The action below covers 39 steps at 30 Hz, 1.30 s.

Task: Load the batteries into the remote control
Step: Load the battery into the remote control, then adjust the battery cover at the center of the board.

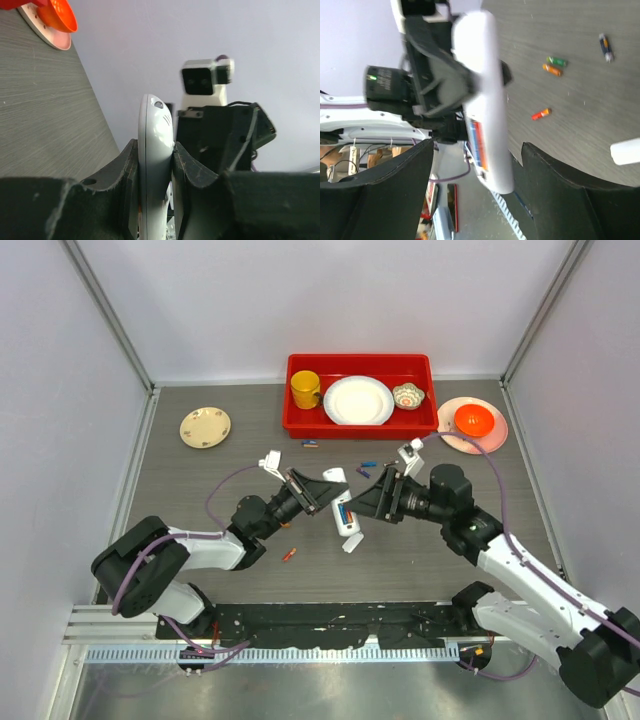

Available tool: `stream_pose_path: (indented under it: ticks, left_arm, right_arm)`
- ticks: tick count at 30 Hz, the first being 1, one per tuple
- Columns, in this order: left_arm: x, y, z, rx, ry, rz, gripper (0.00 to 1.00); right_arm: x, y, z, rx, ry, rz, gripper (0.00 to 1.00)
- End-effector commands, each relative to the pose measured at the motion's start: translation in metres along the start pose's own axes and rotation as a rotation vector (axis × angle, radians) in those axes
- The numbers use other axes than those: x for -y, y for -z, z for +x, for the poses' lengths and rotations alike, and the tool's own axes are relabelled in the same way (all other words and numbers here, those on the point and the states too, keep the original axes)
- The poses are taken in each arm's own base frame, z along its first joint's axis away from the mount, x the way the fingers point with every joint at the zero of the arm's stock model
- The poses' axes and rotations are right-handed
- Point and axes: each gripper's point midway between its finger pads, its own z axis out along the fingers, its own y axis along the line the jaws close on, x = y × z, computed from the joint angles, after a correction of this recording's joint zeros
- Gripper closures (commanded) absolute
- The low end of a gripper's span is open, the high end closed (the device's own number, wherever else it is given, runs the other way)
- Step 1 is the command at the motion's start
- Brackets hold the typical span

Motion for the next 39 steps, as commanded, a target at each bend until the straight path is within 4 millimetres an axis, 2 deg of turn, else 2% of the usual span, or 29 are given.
stream_pose_path:
  ticks: [1,4,6,7,8,9,10,11,13,14,15,17,18,19,20,21,22,23,24,25,27,33,37,39]
  left_arm:
    - [0.054,0.011,-0.032,0.118,-0.063,0.235,1.00]
    - [0.045,0.020,-0.042,0.138,-0.065,0.209,1.00]
    - [0.036,0.031,-0.044,0.146,-0.066,0.182,1.00]
    - [0.041,0.037,-0.049,0.160,-0.071,0.193,1.00]
    - [0.038,0.042,-0.050,0.166,-0.072,0.185,1.00]
    - [0.031,0.050,-0.047,0.163,-0.069,0.164,1.00]
    - [0.035,0.056,-0.049,0.171,-0.070,0.172,1.00]
    - [0.030,0.059,-0.046,0.163,-0.062,0.151,1.00]
    - [0.020,0.069,-0.039,0.144,-0.048,0.111,1.00]
    - [0.021,0.074,-0.037,0.136,-0.046,0.105,1.00]
    - [0.014,0.079,-0.033,0.126,-0.045,0.082,1.00]
    - [0.014,0.087,-0.031,0.119,-0.050,0.066,1.00]
    - [0.012,0.091,-0.029,0.115,-0.054,0.054,1.00]
    - [0.013,0.093,-0.028,0.109,-0.063,0.050,1.00]
    - [0.015,0.098,-0.027,0.104,-0.070,0.041,1.00]
    - [0.016,0.100,-0.028,0.108,-0.092,0.037,1.00]
    - [0.006,0.102,-0.026,0.098,-0.091,-0.011,1.00]
    - [0.009,0.105,-0.028,0.110,-0.103,-0.009,1.00]
    - [0.020,0.109,-0.034,0.143,-0.128,0.020,1.00]
    - [0.013,0.112,-0.033,0.142,-0.128,-0.016,1.00]
    - [0.022,0.117,-0.037,0.163,-0.157,0.002,1.00]
    - [0.022,0.122,-0.034,0.154,-0.158,0.002,1.00]
    - [0.021,0.123,-0.032,0.146,-0.148,0.007,1.00]
    - [0.021,0.123,-0.032,0.150,-0.146,0.011,1.00]
  right_arm:
    - [-0.041,0.024,-0.043,0.154,0.158,-0.009,0.23]
    - [-0.014,0.031,-0.051,0.215,0.169,0.141,0.23]
    - [0.022,0.033,-0.042,0.187,0.162,0.288,0.26]
    - [0.043,0.033,-0.041,0.182,0.157,0.371,0.28]
    - [0.065,0.035,-0.028,0.135,0.145,0.440,0.30]
    - [0.076,0.034,-0.022,0.108,0.153,0.467,0.34]
    - [0.086,0.032,-0.015,0.088,0.146,0.486,0.36]
    - [0.098,0.027,-0.002,0.054,0.146,0.501,0.37]
    - [0.107,0.021,0.009,0.027,0.168,0.521,0.40]
    - [0.115,0.018,0.010,0.028,0.188,0.564,0.40]
    - [0.113,0.011,0.022,-0.012,0.231,0.567,0.40]
    - [0.110,0.004,0.022,-0.024,0.298,0.600,0.40]
    - [0.116,-0.004,0.034,-0.083,0.315,0.625,0.40]
    - [0.116,-0.007,0.037,-0.106,0.331,0.631,0.40]
    - [0.115,-0.010,0.035,-0.114,0.346,0.649,0.42]
    - [0.119,-0.014,0.043,-0.141,0.368,0.664,0.52]
    - [0.123,-0.014,0.042,-0.143,0.387,0.689,0.55]
    - [0.127,-0.013,0.045,-0.150,0.396,0.705,0.58]
    - [0.134,-0.013,0.048,-0.167,0.398,0.726,0.63]
    - [0.136,-0.014,0.050,-0.170,0.400,0.730,0.65]
    - [0.143,-0.014,0.055,-0.182,0.395,0.743,0.71]
    - [0.146,-0.028,0.069,-0.244,0.393,0.726,0.87]
    - [0.156,-0.036,0.080,-0.281,0.387,0.736,0.99]
    - [0.158,-0.039,0.082,-0.283,0.381,0.733,0.99]
